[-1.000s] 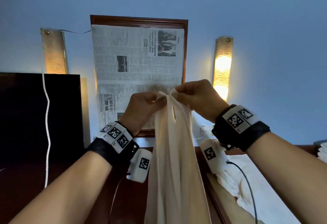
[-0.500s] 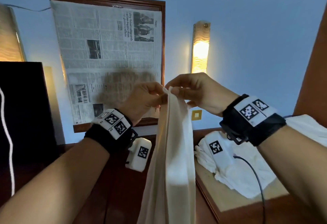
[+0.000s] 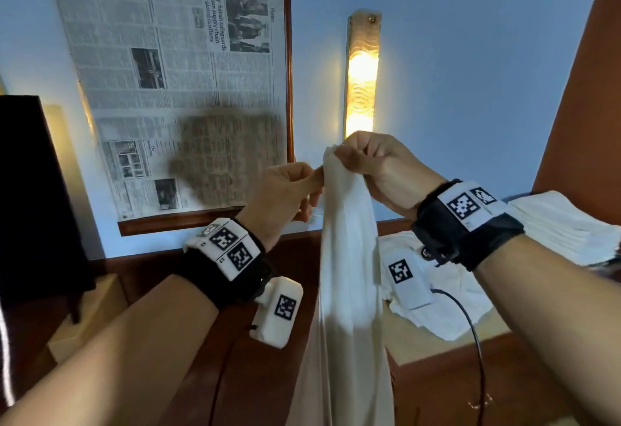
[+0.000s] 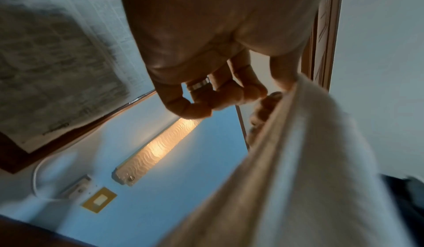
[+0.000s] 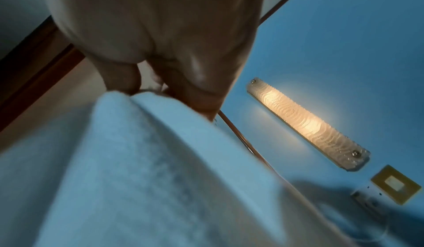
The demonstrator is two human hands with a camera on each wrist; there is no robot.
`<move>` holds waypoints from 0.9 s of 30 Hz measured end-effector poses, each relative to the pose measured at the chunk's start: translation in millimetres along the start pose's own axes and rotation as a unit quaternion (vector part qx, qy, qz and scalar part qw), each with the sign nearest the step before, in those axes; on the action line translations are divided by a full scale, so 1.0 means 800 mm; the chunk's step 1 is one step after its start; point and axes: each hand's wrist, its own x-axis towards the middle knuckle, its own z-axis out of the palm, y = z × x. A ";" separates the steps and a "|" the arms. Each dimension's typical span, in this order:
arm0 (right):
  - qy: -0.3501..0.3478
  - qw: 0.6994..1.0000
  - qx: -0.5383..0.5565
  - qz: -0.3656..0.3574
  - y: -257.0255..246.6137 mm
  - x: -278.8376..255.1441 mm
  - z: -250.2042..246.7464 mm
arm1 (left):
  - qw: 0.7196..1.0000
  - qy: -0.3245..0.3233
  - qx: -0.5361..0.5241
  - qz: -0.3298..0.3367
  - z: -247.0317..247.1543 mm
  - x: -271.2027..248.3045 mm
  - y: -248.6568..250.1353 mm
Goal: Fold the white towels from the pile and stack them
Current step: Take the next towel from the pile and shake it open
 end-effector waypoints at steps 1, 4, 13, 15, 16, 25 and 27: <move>0.018 0.999 -0.039 -0.010 0.003 0.002 -0.002 | 0.999 -0.006 -0.030 -0.024 0.009 -0.005 0.000; 0.049 0.989 -0.137 -0.035 0.009 0.004 -0.009 | 0.991 0.001 -0.105 -0.087 0.038 -0.015 0.005; -0.006 0.992 -0.129 -0.002 0.046 -0.028 -0.047 | 0.992 0.042 0.115 -0.006 0.074 -0.004 0.002; -0.032 0.998 -0.013 0.053 0.069 -0.050 -0.048 | 0.990 0.047 0.136 -0.007 0.078 -0.003 -0.010; -0.048 0.994 0.048 0.080 0.082 -0.061 -0.046 | 0.989 0.053 0.137 -0.011 0.080 -0.005 -0.017; -0.202 0.962 0.037 0.179 0.265 -0.152 -0.039 | 0.957 0.117 0.259 -0.065 0.077 -0.036 -0.069; -0.225 0.956 -0.026 0.187 0.308 -0.178 -0.043 | 0.954 0.121 0.261 -0.085 0.068 -0.049 -0.077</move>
